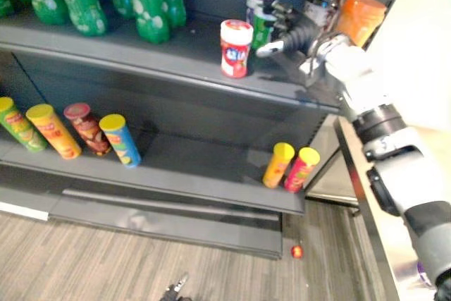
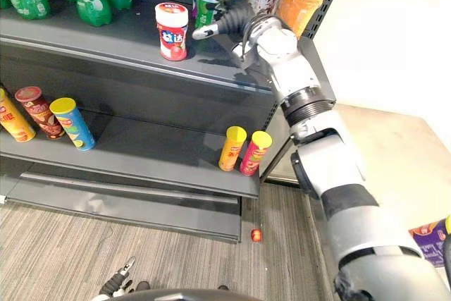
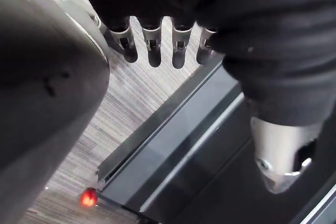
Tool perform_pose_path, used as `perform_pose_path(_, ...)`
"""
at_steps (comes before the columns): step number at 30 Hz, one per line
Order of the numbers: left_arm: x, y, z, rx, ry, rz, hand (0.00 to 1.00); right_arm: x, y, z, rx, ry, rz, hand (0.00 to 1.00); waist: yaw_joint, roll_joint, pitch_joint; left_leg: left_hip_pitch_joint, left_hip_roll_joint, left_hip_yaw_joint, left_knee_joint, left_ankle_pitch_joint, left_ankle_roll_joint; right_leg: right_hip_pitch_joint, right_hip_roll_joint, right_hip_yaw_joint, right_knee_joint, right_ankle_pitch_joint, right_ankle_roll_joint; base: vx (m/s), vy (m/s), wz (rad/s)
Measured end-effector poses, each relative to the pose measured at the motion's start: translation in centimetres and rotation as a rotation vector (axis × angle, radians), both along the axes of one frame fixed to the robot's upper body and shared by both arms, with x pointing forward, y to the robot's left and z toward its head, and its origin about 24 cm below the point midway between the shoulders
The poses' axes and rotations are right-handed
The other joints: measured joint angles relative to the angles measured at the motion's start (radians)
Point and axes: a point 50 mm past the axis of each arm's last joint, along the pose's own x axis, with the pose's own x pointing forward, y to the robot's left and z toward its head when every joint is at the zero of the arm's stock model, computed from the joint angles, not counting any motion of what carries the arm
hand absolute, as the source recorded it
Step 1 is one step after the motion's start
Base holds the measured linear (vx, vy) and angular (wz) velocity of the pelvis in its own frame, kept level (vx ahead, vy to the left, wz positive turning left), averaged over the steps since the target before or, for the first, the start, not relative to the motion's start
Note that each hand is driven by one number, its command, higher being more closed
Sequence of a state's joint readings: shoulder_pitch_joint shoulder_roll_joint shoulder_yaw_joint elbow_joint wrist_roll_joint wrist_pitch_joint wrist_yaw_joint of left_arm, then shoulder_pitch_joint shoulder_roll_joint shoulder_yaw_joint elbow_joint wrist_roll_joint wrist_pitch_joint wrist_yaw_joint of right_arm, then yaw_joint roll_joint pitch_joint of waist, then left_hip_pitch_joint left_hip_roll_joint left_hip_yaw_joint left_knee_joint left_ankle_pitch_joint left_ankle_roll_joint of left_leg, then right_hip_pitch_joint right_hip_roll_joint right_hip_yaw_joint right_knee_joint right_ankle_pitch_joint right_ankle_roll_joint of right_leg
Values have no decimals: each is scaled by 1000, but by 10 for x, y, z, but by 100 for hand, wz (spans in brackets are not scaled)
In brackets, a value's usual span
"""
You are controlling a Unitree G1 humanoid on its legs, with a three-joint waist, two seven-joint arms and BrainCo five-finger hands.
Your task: Put the gum and the chips on the shelf.
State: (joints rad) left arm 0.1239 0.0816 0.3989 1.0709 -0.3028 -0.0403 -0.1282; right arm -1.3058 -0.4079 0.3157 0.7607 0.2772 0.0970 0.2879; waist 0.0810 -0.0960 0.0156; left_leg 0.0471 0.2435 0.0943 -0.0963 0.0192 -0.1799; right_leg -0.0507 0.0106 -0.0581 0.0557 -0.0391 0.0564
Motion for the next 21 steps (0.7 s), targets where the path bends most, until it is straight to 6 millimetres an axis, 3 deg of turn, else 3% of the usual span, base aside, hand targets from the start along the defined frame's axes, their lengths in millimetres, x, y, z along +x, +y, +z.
perform_pose_path(9,-3,0,0,-6,3,7,0,-15,-11,10,-163,-68,52,0,-37,14,9,11,6,42,0,-8,-5,-23,7,43,16,2,0,9,15,-15)
perform_pose_path(15,-2,1,0,-3,-6,6,0,-52,-17,-12,-257,-105,212,0,-57,15,9,26,4,60,0,-14,-3,-31,10,70,25,2,0,15,19,-13)
perform_pose_path(21,-10,1,-1,-3,10,6,0,-104,-18,-20,-307,-168,403,0,-104,16,6,32,3,61,0,-15,-2,-32,10,75,35,1,0,-7,8,-2)
